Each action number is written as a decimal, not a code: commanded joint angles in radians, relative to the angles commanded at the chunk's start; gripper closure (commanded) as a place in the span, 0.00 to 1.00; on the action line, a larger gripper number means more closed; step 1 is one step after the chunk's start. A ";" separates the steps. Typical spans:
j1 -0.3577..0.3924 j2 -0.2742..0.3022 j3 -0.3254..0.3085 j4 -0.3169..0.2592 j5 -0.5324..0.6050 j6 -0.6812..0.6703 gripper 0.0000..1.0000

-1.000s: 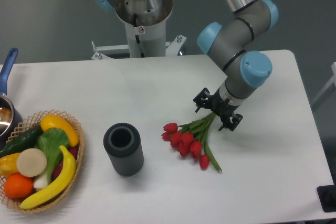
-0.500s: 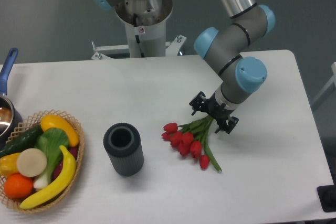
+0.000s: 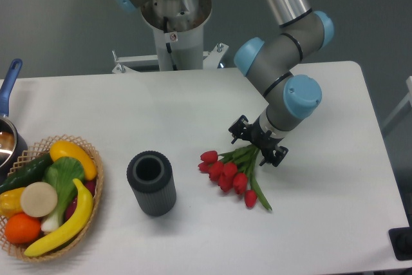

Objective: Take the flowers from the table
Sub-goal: 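Lower the gripper around the tulip stems near the string tie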

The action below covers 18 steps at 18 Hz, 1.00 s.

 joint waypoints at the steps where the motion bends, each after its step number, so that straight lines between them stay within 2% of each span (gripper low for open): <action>1: -0.002 -0.002 0.000 0.002 0.002 0.000 0.00; 7: -0.002 -0.002 -0.011 0.015 0.002 0.002 0.02; 9: -0.002 0.002 -0.012 0.014 0.002 0.002 0.16; 14: -0.002 0.006 -0.012 0.014 0.002 -0.002 0.40; 18: -0.002 0.014 -0.009 0.012 0.002 -0.009 0.48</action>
